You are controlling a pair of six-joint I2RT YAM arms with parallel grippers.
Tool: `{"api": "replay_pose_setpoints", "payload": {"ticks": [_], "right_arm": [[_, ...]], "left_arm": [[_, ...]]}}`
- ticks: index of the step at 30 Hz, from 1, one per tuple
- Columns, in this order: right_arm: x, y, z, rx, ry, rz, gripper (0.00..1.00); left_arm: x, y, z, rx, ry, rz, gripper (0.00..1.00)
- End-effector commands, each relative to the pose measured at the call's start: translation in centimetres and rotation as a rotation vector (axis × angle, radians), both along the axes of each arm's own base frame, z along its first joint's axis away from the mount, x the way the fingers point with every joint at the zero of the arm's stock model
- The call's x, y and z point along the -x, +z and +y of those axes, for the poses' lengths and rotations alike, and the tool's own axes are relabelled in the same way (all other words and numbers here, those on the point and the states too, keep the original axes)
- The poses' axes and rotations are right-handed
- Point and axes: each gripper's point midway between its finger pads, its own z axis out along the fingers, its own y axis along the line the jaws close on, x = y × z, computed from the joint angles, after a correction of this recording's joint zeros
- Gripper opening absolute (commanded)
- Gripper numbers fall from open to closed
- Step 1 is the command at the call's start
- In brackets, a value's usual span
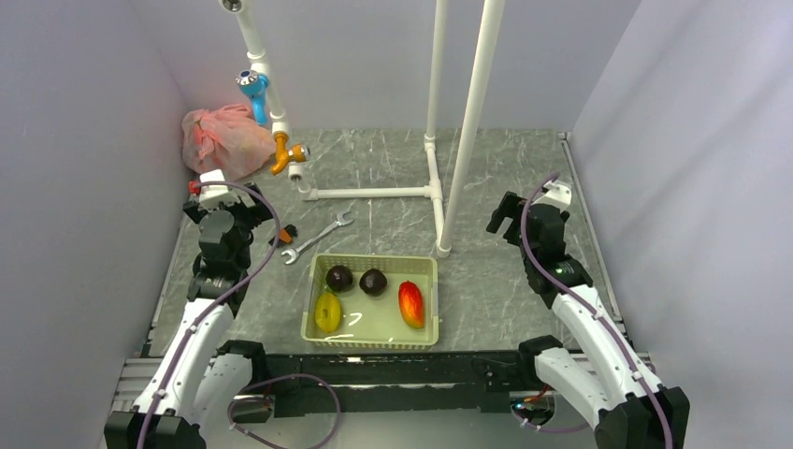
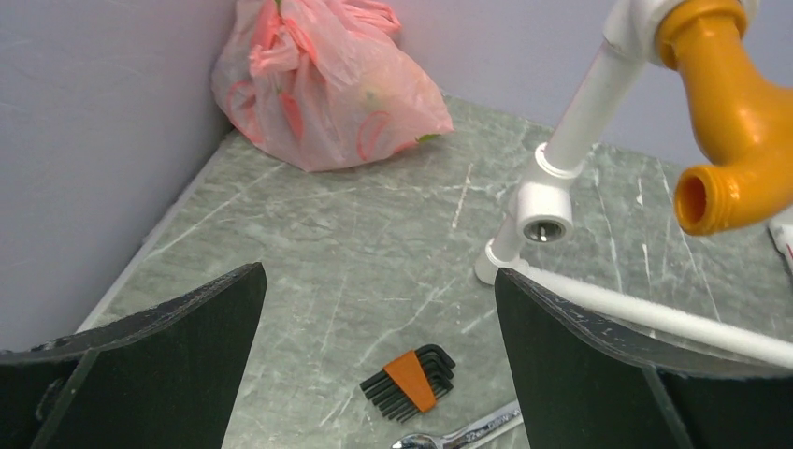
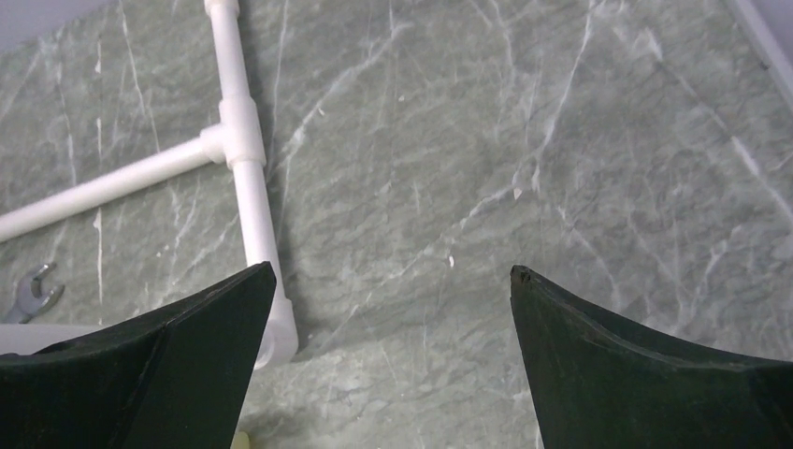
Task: Take the fake fruits out of the plastic bag
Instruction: Move the plastic bag to the center of the board.
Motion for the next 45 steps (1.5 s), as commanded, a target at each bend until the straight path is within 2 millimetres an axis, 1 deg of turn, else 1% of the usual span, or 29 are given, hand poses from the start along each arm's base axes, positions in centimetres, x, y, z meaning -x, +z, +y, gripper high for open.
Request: {"api": "replay_pose_setpoints", "payload": {"ticks": [1, 4, 7, 9, 10, 12, 15, 18, 19, 21, 25, 28, 29, 32, 34, 37, 39, 42, 43, 44, 45], "right_arm": [[-0.6, 0.1, 0.9, -0.077, 0.012, -0.063, 1.00], [-0.7, -0.1, 1.5, -0.100, 0.030, -0.051, 1.00], [-0.5, 0.2, 1.8, -0.120, 0.041, -0.053, 1.00], [-0.4, 0.6, 2.3, -0.134, 0.064, -0.071, 1.00], [-0.3, 0.5, 2.6, -0.133, 0.073, -0.071, 1.00], [-0.2, 0.4, 3.2, -0.127, 0.088, -0.067, 1.00], [-0.1, 0.6, 4.1, -0.121, 0.112, -0.068, 1.00], [0.1, 1.1, 4.7, -0.107, 0.122, -0.073, 1.00], [0.2, 1.2, 4.8, -0.103, 0.121, -0.072, 1.00], [0.3, 1.2, 5.0, -0.098, 0.124, -0.074, 1.00], [0.5, 1.1, 4.9, -0.088, 0.105, -0.067, 1.00], [0.7, 1.0, 4.2, -0.079, 0.062, -0.058, 1.00], [0.7, 0.9, 3.8, -0.076, 0.041, -0.056, 1.00], [0.7, 0.7, 3.3, -0.061, 0.015, -0.047, 1.00], [0.6, 0.6, 3.0, -0.048, -0.003, -0.041, 1.00], [0.5, 0.4, 2.8, -0.037, -0.015, -0.029, 1.00], [0.4, 0.2, 2.9, -0.033, -0.017, -0.016, 1.00], [0.3, 0.1, 2.9, -0.026, -0.020, -0.005, 1.00], [0.1, 0.0, 3.0, -0.023, -0.018, 0.000, 1.00], [0.0, 0.0, 3.2, -0.022, -0.015, 0.002, 1.00], [0.0, -0.2, 3.3, -0.019, -0.012, 0.007, 1.00]], "left_arm": [[-0.5, 0.9, -1.7, 0.032, -0.096, -0.022, 0.99], [-0.7, -1.1, -2.3, 0.101, -0.107, 0.032, 0.99], [-1.2, -4.5, -2.7, 0.218, -0.108, 0.127, 1.00], [-1.3, -6.8, -2.0, 0.326, -0.099, 0.195, 0.99], [-1.3, -7.5, -1.7, 0.372, -0.098, 0.214, 0.99], [-1.2, -8.3, -0.7, 0.441, -0.075, 0.221, 0.98], [-1.2, -8.4, 0.7, 0.527, -0.037, 0.183, 0.99], [-1.9, -8.7, 2.2, 0.626, -0.006, 0.170, 0.99], [-2.5, -9.2, 2.7, 0.668, 0.004, 0.176, 0.99], [-3.8, -9.5, 3.6, 0.725, 0.011, 0.160, 0.98], [-7.2, -9.4, 6.4, 0.757, 0.065, 0.084, 0.96], [-10.1, -8.7, 8.2, 0.780, 0.078, -0.016, 0.96], [-11.2, -8.3, 8.7, 0.779, 0.066, -0.055, 0.95], [-14.3, -8.0, 9.9, 0.782, 0.040, -0.122, 0.93], [-16.2, -7.9, 10.6, 0.785, 0.029, -0.151, 0.91], [-18.8, -8.2, 12.1, 0.794, 0.050, -0.184, 0.91], [-20.1, -8.5, 13.1, 0.793, 0.071, -0.211, 0.92], [-21.4, -8.5, 14.5, 0.767, 0.120, -0.253, 0.93], [-21.8, -8.7, 14.7, 0.755, 0.123, -0.249, 0.93], [-22.5, -8.4, 14.9, 0.734, 0.117, -0.248, 0.93], [-23.0, -8.8, 14.9, 0.724, 0.119, -0.228, 0.92]]}}
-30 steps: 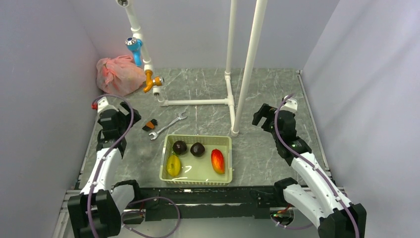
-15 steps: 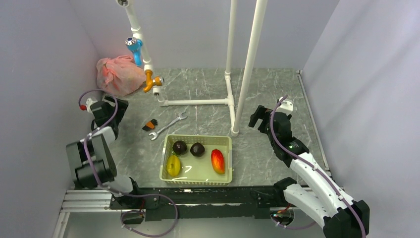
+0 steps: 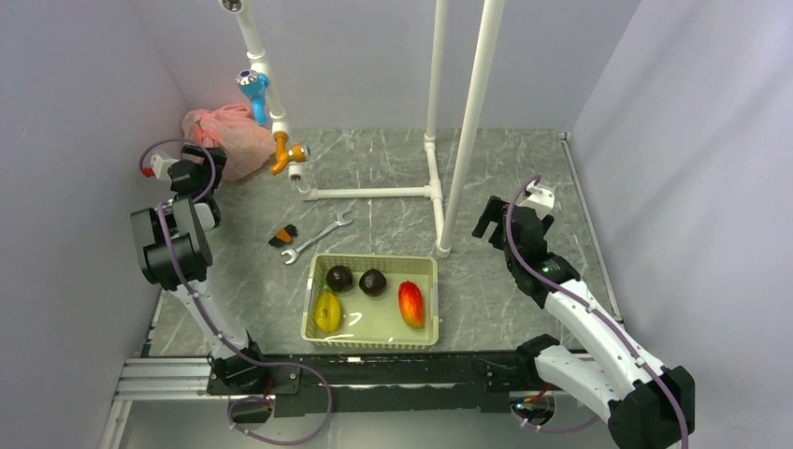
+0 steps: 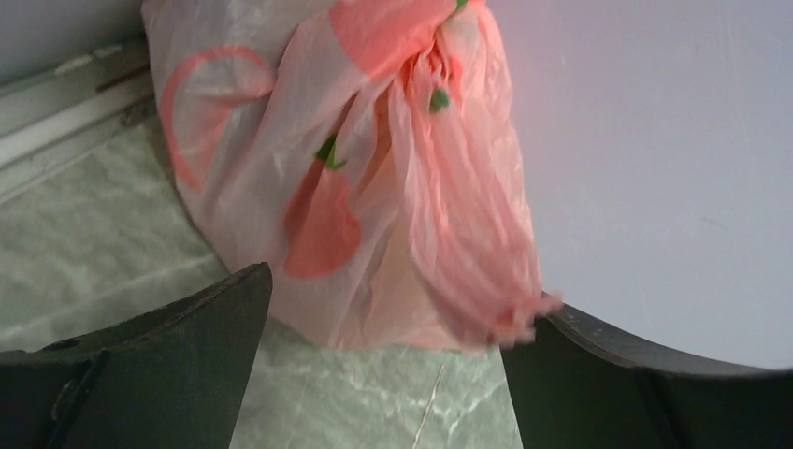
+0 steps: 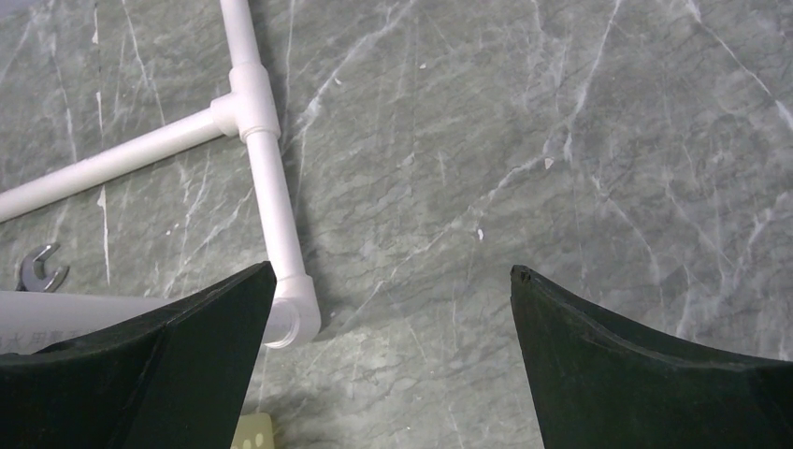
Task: Take the fake fruits out of the plastic bag
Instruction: Move the plastic bag to the center of the board.
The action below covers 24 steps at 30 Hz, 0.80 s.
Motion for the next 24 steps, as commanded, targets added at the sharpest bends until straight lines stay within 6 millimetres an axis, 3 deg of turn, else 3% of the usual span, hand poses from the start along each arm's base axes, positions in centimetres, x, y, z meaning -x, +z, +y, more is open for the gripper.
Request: {"api": "replay_pose_setpoints", "payload": {"ticks": [1, 5, 15, 20, 22, 24], "right_arm": [[-0.9, 1.8, 0.4, -0.007, -0.014, -0.034, 1.00], [-1.0, 1.6, 0.5, 0.008, -0.016, -0.030, 1.00], [-1.2, 1.8, 0.4, 0.020, -0.024, -0.045, 1.00], [-1.2, 1.8, 0.5, 0.027, -0.026, -0.046, 1.00], [-1.2, 1.8, 0.5, 0.029, -0.025, -0.049, 1.00], [-1.1, 2.0, 0.6, 0.025, -0.020, -0.056, 1.00]], "left_arm": [[-2.8, 3.2, 1.7, -0.087, 0.049, -0.086, 0.92], [-3.8, 1.9, 2.3, -0.127, 0.083, -0.059, 0.88], [-6.4, -1.9, 1.8, -0.071, 0.033, -0.008, 0.63], [-6.8, -1.5, 1.0, -0.117, -0.031, -0.004, 0.25], [-6.3, -0.9, 0.7, -0.146, -0.048, 0.006, 0.16], [-5.5, 0.0, 0.4, -0.188, -0.065, 0.023, 0.14]]}}
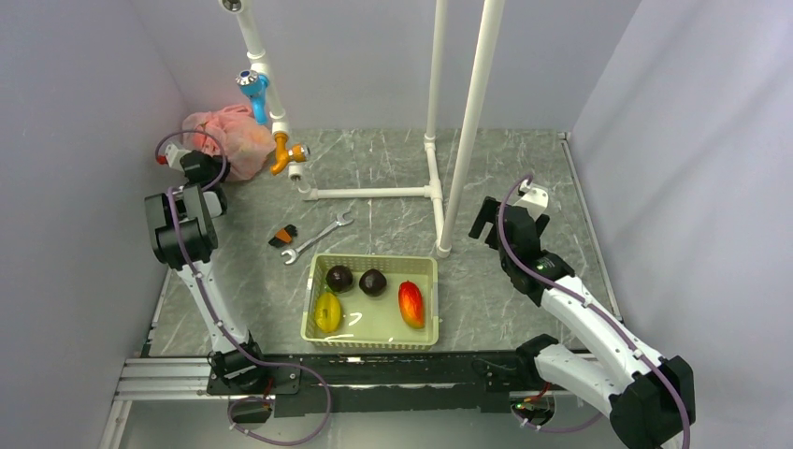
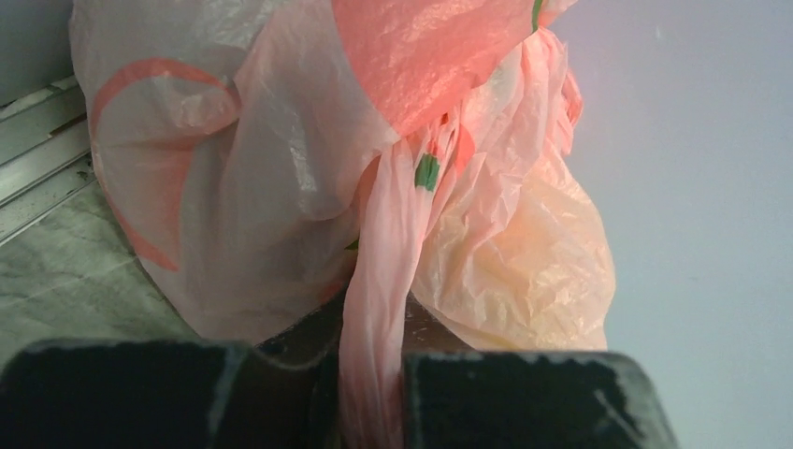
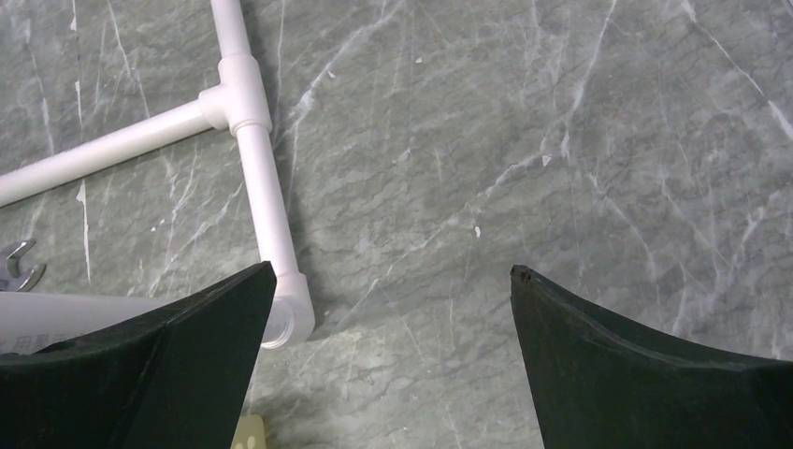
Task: Take the fake fruits out of the plastic bag
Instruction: Move the plastic bag to the center of the board.
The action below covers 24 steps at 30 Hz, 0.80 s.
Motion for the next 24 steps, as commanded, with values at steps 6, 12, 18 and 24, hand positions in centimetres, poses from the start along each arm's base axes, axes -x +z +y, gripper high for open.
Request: {"api": "replay_pose_setpoints", "payload": {"ticks": [6, 12, 18, 24], "right_arm": [[-0.7, 3.1, 0.4, -0.023, 0.003, -0.100, 1.00], [-0.4, 3.7, 1.1, -0.033, 0.045, -0.121, 1.00], [0.3, 4.3, 1.8, -0.039, 0.083, -0.125, 1.00], [0.8, 4.9, 2.2, -0.061, 0.124, -0.150, 1.00]], "left_arm": [[5.5, 5.7, -1.3, -0.166, -0.032, 0.062, 0.08], [12.8, 4.9, -2.9, -0.178, -0.027, 0.260, 0.03], [21.3, 3.9, -3.9, -0.190, 0.030, 0.438, 0.00], [28.6, 3.2, -5.9, -0.123, 0.093, 0.483, 0.00]]}}
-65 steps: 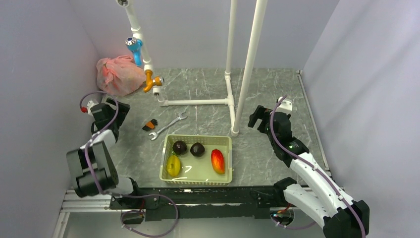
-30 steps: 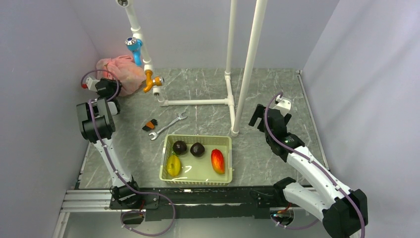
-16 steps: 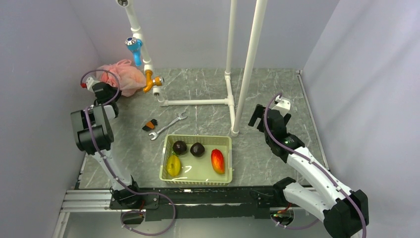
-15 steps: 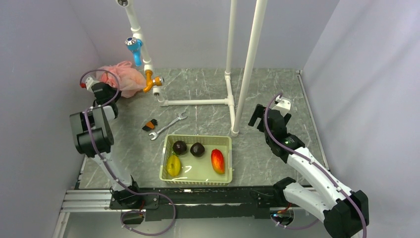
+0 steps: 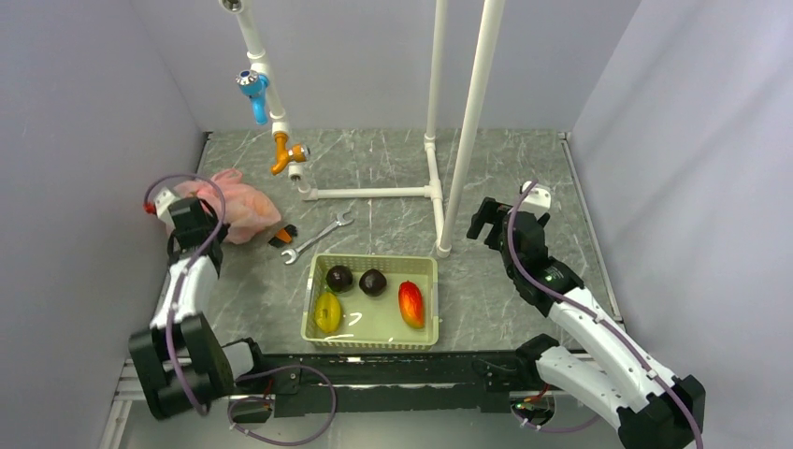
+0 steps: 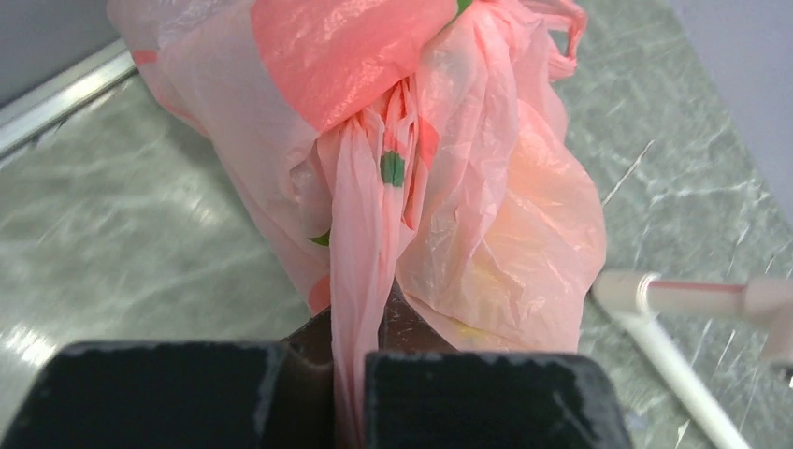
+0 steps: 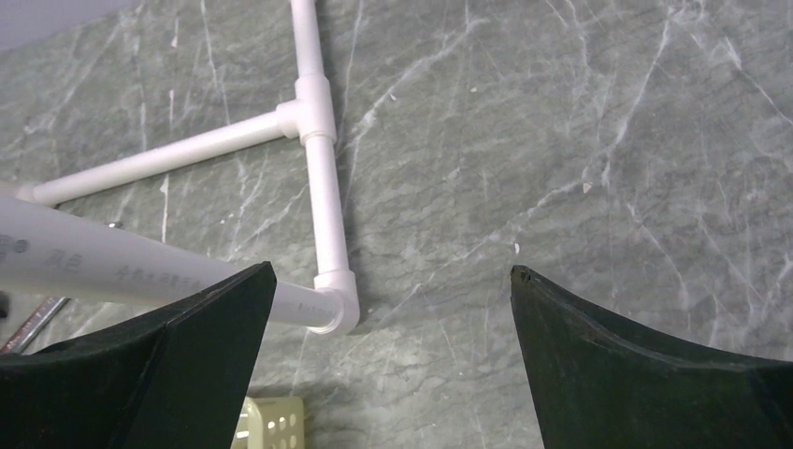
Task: Take the fake fruits out of the plastic bag
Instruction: Move the plastic bag to the center of the board.
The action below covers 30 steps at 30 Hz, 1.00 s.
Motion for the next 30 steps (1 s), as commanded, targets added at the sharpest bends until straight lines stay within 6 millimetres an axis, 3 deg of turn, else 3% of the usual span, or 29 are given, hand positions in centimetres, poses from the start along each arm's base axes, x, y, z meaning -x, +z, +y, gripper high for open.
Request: {"api": "replay_pose_setpoints", "payload": {"ticks": [1, 6, 11, 16, 17, 25, 30], "right_arm": [[0.1, 2.3, 0.7, -0.034, 0.044, -0.070, 1.00], [0.7, 3.4, 0.7, -0.050, 0.065, -0.101, 1.00], [1.3, 4.0, 1.2, -0.081, 0.101, -0.111, 1.00], [2.1, 3.9, 1.6, -0.104, 0.129, -0.090, 1.00], [2.2, 3.9, 1.6, -0.111, 0.131, -0.085, 1.00], [3.3, 2.9, 1.5, -0.130, 0.131, -0.029, 1.00], [4.1, 1.3, 2.4, -0.144, 0.178, 0.048, 1.00]], "left_arm": [[5.8, -1.1, -1.3, 0.048, 0.081, 0.058, 0.00], [10.3, -2.6, -3.4, 0.142, 0.136, 0.053, 0.00], [12.2, -2.6, -4.9, 0.219, 0.158, -0.007, 0.00], [13.8, -3.3, -5.1, 0.251, 0.207, 0.028, 0.01], [13.8, -3.4, -5.1, 0.247, 0.205, 0.032, 0.04], [13.5, -2.8, -5.2, 0.209, 0.150, 0.025, 0.65], [13.7, -0.4, -4.9, 0.125, 0.107, 0.001, 0.80]]}}
